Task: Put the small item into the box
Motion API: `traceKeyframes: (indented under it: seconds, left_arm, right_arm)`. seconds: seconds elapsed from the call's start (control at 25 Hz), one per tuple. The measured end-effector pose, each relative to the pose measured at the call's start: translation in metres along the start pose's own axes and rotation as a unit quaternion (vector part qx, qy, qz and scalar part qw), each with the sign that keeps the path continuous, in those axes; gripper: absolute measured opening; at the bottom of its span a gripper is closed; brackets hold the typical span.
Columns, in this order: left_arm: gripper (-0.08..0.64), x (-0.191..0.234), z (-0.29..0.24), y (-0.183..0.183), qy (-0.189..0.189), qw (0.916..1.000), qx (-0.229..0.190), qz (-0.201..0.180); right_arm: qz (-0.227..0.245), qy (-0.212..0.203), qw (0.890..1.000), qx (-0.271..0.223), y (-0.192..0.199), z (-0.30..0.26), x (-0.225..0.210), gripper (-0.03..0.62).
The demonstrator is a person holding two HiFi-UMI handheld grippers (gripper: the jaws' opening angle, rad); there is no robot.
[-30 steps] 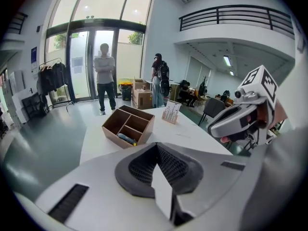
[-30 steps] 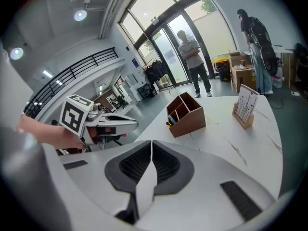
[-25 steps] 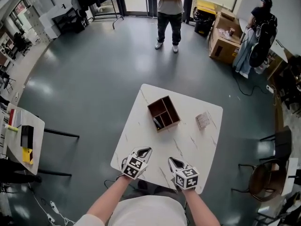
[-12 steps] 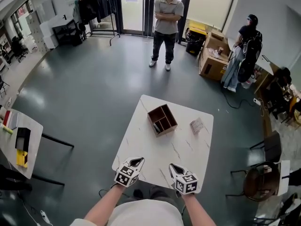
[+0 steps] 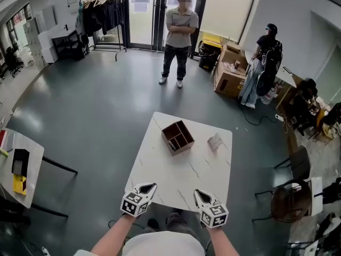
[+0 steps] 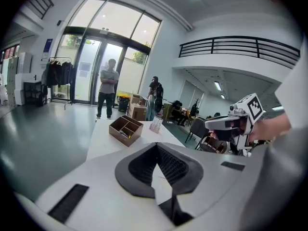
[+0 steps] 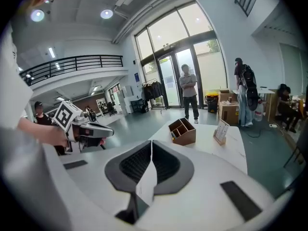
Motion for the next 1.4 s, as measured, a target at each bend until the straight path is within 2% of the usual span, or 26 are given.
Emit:
traceKeyframes:
  seconds: [0.24, 0.68, 1.4]
  left_arm:
    - [0.014, -0.024, 0.011, -0.009, 0.009, 0.9998, -0.008, -0.013]
    - [0.014, -0.057, 0.007, -0.027, -0.021, 0.9991, -0.036, -0.005]
    - [0.014, -0.07, 0.004, -0.026, -0.044, 0.9981, -0.043, -0.001]
  right_arm:
    - [-0.02, -0.01, 0.999, -0.026, -0.011, 0.023, -0.003, 0.028]
    - [0.012, -0.038, 0.998, -0.049, -0.038, 0.045, -0.045, 0.026]
    - [0.011, -0.05, 0.997, -0.052, -0.025, 0.058, -0.064, 0.026]
Point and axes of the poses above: the fingertips, and each gripper's own axes: z backward along the fingers, x to its left, y out of its underside, the point moved 6 cm from there along z, backward along the fingers, and after that the axes turned 7 degrees about y, right-handed, at the moved point
